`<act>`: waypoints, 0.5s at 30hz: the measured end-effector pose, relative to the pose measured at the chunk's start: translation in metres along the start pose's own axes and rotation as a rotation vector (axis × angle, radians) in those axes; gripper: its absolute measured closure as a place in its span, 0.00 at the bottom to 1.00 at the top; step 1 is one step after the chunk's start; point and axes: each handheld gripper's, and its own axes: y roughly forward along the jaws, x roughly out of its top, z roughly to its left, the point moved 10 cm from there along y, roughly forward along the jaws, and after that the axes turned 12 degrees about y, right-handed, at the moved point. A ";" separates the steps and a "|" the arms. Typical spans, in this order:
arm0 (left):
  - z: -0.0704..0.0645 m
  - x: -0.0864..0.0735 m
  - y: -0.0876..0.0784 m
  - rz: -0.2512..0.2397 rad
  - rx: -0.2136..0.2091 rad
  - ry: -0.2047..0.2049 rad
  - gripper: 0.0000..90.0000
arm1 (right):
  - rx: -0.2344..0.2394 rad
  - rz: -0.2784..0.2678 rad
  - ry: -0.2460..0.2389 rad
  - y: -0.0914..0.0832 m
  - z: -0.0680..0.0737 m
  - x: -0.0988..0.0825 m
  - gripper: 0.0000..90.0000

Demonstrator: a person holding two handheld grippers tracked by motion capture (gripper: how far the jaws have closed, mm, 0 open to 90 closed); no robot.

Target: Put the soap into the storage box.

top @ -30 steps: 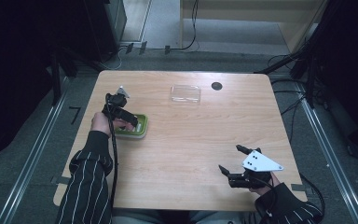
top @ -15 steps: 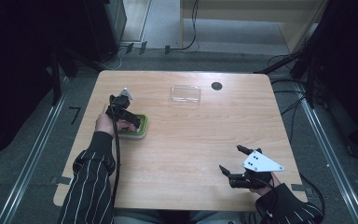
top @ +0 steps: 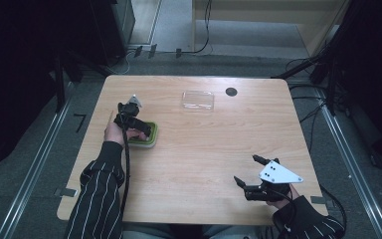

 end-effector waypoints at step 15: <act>0.001 -0.001 0.005 0.008 0.033 -0.026 0.15 | 0.003 -0.005 -0.007 0.001 0.001 0.001 0.15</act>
